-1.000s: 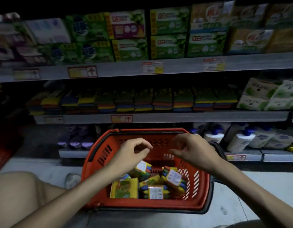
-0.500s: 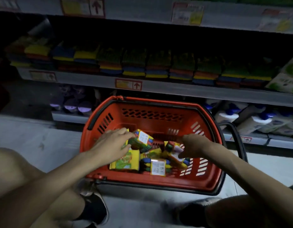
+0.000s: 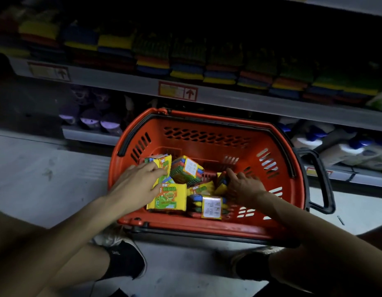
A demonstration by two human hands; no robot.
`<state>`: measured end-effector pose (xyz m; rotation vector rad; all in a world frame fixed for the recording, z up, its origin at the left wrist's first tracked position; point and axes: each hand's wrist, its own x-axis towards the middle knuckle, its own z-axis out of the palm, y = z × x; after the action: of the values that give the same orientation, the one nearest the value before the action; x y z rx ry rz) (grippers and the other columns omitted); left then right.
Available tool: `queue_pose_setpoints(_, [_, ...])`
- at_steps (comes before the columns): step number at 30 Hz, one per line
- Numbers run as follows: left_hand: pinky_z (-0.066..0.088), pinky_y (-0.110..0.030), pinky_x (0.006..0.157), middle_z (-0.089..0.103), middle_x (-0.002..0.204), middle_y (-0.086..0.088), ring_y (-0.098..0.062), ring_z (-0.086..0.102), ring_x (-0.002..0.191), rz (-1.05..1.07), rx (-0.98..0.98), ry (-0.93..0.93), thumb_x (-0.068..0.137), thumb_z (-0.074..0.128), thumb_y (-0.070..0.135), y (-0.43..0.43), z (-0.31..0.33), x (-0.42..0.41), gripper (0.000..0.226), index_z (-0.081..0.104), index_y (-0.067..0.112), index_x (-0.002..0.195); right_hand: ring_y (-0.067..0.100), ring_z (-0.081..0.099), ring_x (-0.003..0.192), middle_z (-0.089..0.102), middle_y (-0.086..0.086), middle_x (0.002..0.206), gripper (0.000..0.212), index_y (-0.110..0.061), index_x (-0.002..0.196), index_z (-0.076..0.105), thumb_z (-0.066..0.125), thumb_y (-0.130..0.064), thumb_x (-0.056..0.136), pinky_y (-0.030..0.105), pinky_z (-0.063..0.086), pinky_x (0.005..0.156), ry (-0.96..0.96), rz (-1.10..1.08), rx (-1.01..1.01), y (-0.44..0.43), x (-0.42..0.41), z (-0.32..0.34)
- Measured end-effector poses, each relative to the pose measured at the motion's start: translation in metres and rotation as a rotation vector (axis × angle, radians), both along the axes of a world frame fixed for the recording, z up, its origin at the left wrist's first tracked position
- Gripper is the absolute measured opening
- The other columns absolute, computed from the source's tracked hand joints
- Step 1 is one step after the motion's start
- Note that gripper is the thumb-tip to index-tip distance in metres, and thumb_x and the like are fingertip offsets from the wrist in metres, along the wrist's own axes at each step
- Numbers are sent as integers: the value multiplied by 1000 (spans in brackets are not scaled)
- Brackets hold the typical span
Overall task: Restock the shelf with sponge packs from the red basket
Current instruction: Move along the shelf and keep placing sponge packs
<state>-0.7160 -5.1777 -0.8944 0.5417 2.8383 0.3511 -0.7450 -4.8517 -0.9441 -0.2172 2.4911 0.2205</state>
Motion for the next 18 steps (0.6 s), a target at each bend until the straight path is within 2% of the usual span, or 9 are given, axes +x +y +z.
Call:
queue_pose_setpoints(3, [44, -40, 99, 58, 128, 6, -18, 56, 123, -10, -11, 3, 101, 55, 37, 2, -1, -1, 39, 58, 29, 138, 36, 55, 127, 50, 13, 142, 107, -23, 158, 10, 69, -67, 81, 45, 44, 102, 41, 9, -11, 2, -7, 4])
queue_pose_setpoints(5, [45, -41, 99, 59, 128, 4, -22, 57, 126, -2, 14, 29, 99, 58, 35, 4, 1, -4, 36, 62, 27, 134, 35, 54, 126, 52, 12, 140, 108, -18, 156, 15, 68, -72, 79, 45, 46, 100, 77, -7, -59, -2, -12, 11])
queue_pose_setpoints(7, [41, -41, 105, 58, 134, 2, -22, 52, 135, 10, 31, 39, 99, 59, 35, 10, 3, -8, 37, 61, 26, 136, 32, 53, 126, 51, 11, 139, 99, -12, 150, 24, 67, -69, 81, 43, 47, 100, 131, -5, -102, -8, -16, 21])
queue_pose_setpoints(9, [39, -39, 109, 55, 140, 3, -21, 50, 136, 26, 67, 29, 99, 60, 39, 17, 9, -12, 45, 54, 29, 143, 29, 52, 122, 53, 8, 132, 78, -11, 136, 37, 64, -65, 87, 40, 46, 99, 221, 28, -145, -17, -18, 34])
queue_pose_setpoints(12, [43, -38, 108, 49, 146, 5, -21, 52, 132, 35, 129, 28, 92, 67, 50, 29, 17, -21, 76, 32, 32, 157, 29, 52, 114, 51, 5, 124, 73, -15, 130, 41, 67, -65, 85, 40, 45, 93, 348, 93, -268, -31, -19, 56])
queue_pose_setpoints(15, [38, -40, 113, 32, 159, 5, -21, 42, 141, -3, 88, 87, 81, 72, 63, 37, 18, -27, 112, 2, 32, 163, 33, 53, 109, 45, 4, 121, 68, -21, 128, 39, 79, -38, 76, 43, 49, 89, 375, 205, -362, -45, -17, 72])
queue_pose_setpoints(18, [37, -38, 114, 25, 162, 9, -18, 37, 145, -37, 136, 96, 75, 77, 63, 43, 15, -28, 123, -5, 36, 162, 35, 53, 106, 45, 7, 120, 72, -16, 129, 42, 78, -16, 66, 47, 52, 83, 361, 320, -548, -58, -9, 86])
